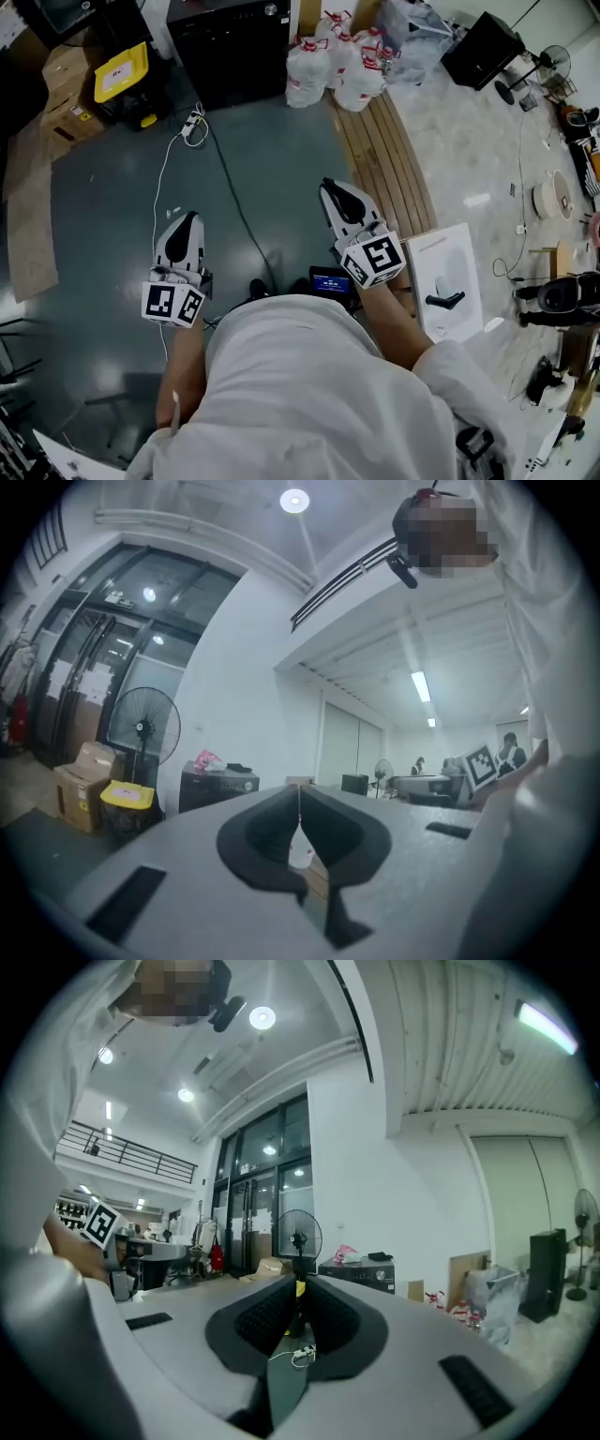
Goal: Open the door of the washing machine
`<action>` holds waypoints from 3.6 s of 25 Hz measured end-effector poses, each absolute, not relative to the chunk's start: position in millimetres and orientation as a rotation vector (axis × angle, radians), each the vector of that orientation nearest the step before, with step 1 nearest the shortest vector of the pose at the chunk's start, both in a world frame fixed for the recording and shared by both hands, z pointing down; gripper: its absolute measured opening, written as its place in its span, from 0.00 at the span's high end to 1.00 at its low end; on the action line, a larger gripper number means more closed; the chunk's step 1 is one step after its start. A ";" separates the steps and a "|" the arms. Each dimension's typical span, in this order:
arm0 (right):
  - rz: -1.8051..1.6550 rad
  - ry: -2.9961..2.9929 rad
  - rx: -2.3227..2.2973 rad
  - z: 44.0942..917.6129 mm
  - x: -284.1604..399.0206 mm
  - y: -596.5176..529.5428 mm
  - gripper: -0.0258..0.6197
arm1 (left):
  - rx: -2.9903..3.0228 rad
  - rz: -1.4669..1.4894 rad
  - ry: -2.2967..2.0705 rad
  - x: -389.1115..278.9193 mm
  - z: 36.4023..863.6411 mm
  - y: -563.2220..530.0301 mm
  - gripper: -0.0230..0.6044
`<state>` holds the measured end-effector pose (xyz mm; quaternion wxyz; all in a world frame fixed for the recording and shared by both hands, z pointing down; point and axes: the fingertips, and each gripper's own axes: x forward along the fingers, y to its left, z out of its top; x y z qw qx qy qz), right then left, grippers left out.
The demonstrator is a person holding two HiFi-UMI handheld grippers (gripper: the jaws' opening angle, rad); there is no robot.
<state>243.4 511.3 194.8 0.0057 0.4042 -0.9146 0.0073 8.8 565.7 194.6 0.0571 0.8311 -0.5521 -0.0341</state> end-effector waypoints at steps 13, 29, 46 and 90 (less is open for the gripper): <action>0.117 -2.901 1.246 214.6 299.2 512.1 0.91 | 2.481 -0.016 -1.718 55.5 195.9 572.6 0.95; 0.025 -2.795 1.185 238.9 280.8 472.6 0.91 | 2.424 -0.014 -1.690 34.4 238.1 518.4 0.94; 0.026 -2.768 1.225 207.9 158.5 281.6 0.91 | 2.462 -0.026 -1.666 -91.1 250.6 320.4 0.69; 0.323 -2.845 0.961 313.5 86.0 -201.0 0.91 | 2.209 0.123 -1.871 -186.4 312.2 -108.2 0.57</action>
